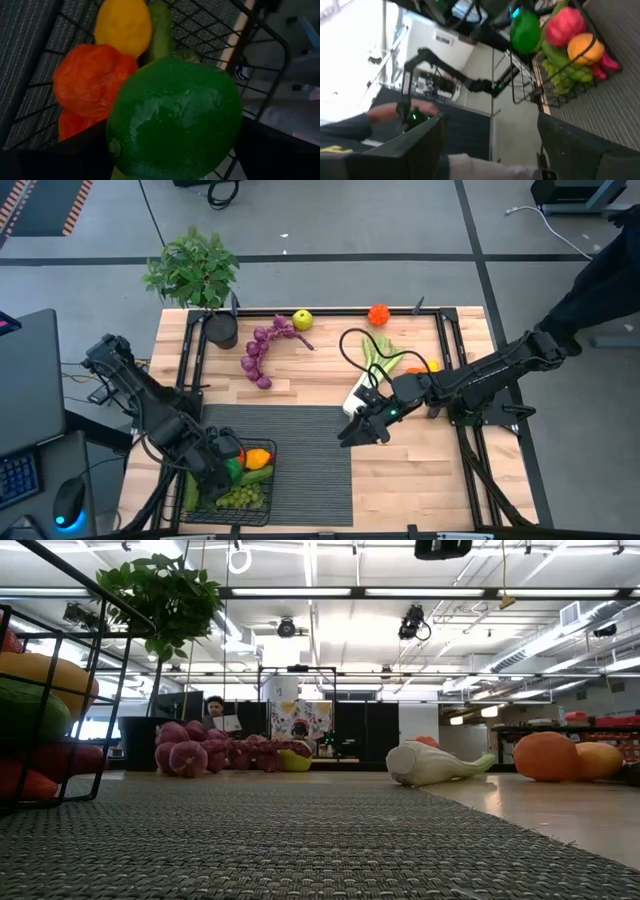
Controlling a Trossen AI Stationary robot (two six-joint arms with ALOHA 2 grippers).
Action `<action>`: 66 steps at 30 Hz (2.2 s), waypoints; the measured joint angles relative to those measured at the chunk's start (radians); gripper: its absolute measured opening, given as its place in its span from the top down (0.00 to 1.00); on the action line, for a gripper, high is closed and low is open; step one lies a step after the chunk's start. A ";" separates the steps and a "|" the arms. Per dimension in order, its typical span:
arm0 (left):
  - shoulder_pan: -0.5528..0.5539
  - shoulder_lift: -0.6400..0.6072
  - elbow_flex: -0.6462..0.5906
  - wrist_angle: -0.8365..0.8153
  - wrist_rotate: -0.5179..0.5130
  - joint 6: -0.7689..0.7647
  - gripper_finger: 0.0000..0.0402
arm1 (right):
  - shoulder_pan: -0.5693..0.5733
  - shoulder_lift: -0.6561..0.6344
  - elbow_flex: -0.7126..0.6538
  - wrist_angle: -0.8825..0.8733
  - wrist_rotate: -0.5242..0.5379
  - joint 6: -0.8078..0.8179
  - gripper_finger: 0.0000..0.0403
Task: Build produce basket
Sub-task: Put the green lime into the wire basket, then put the purple garlic into the wire basket
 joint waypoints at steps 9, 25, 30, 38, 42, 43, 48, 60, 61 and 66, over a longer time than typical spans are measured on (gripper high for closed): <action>-0.004 0.000 0.000 0.008 0.025 -0.048 0.16 | 0.030 0.000 0.000 -0.107 -0.029 -0.049 0.21; 0.014 0.013 -0.001 0.002 0.069 0.044 0.01 | 0.084 0.000 0.000 -0.148 0.017 -0.086 0.21; 0.101 0.013 0.012 -0.004 0.069 -0.029 0.02 | 0.079 0.000 0.000 -0.180 0.127 -0.090 0.21; 0.337 0.013 0.036 -0.028 0.041 0.328 0.02 | -0.037 -0.001 0.000 -0.272 0.249 -0.087 0.21; 0.525 0.013 0.036 -0.058 -0.095 0.479 0.02 | -0.100 -0.001 0.000 -0.259 0.249 -0.034 0.21; 0.575 0.013 0.036 -0.054 -0.141 0.508 0.02 | -0.113 -0.001 0.000 -0.255 0.249 -0.031 0.21; 0.844 0.015 0.036 0.049 -0.239 0.725 0.02 | -0.162 -0.001 0.000 -0.226 0.249 -0.018 0.21; 1.317 0.178 0.035 0.253 -0.095 0.868 0.02 | -0.185 -0.001 0.000 -0.238 0.242 0.058 0.21; 1.328 0.199 0.035 0.271 -0.086 0.882 0.02 | -0.186 -0.001 0.000 -0.242 0.239 0.067 0.21; 1.347 0.293 0.035 0.329 -0.069 0.939 0.02 | -0.193 0.000 0.000 -0.244 0.199 0.105 0.21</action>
